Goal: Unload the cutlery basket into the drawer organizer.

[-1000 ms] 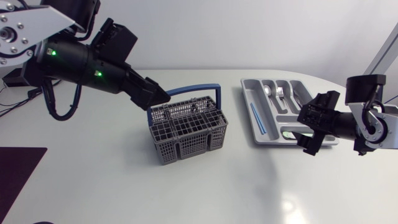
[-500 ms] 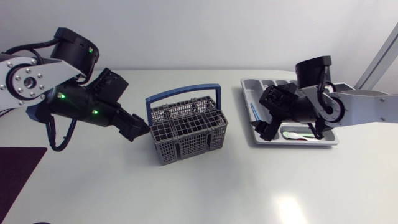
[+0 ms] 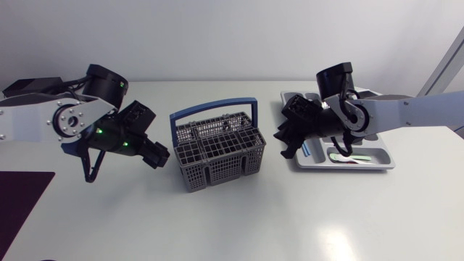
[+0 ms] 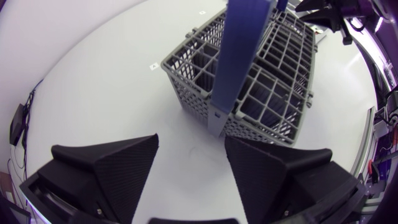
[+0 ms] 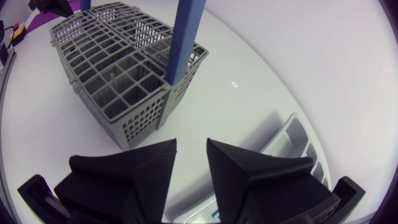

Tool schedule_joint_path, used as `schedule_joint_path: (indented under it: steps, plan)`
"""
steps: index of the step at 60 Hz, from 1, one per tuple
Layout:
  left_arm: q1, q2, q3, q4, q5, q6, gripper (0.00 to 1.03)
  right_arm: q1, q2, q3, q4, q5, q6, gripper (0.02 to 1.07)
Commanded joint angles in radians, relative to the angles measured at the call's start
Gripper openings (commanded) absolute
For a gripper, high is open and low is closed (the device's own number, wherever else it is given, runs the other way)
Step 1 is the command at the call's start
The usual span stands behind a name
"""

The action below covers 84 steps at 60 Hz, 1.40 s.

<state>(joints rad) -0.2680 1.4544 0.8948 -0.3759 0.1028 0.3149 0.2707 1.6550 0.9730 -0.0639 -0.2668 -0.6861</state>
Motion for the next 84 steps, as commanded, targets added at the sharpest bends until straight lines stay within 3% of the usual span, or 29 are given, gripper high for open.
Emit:
schedule_joint_path:
  steps: [1, 5, 8, 20, 53, 84]
  plan:
    - [0.01, 0.069, 0.003, 0.006, -0.006, 0.01, 0.45, 0.016, 0.031, 0.027, -0.027, -0.02, 0.039, 0.12]
    - [0.009, 0.107, 0.026, 0.008, -0.017, 0.009, 0.32, 0.028, 0.04, 0.027, -0.027, -0.022, 0.046, 0.12]
    - [0.006, 0.121, 0.039, 0.009, -0.017, 0.007, 0.29, 0.035, 0.048, 0.027, -0.027, -0.025, 0.046, 0.12]
    - [-0.013, 0.144, 0.062, 0.077, -0.017, 0.001, 0.29, 0.071, 0.051, 0.007, -0.033, -0.055, 0.059, 0.11]
    - [-0.039, 0.282, 0.245, 0.091, -0.017, 0.006, 0.29, 0.144, -0.092, -0.089, -0.094, -0.075, 0.065, 0.1]
    - [-0.096, 0.124, 0.07, 0.088, -0.017, 0.004, 0.25, 0.16, -0.132, -0.119, -0.1, -0.068, 0.069, 0.1]
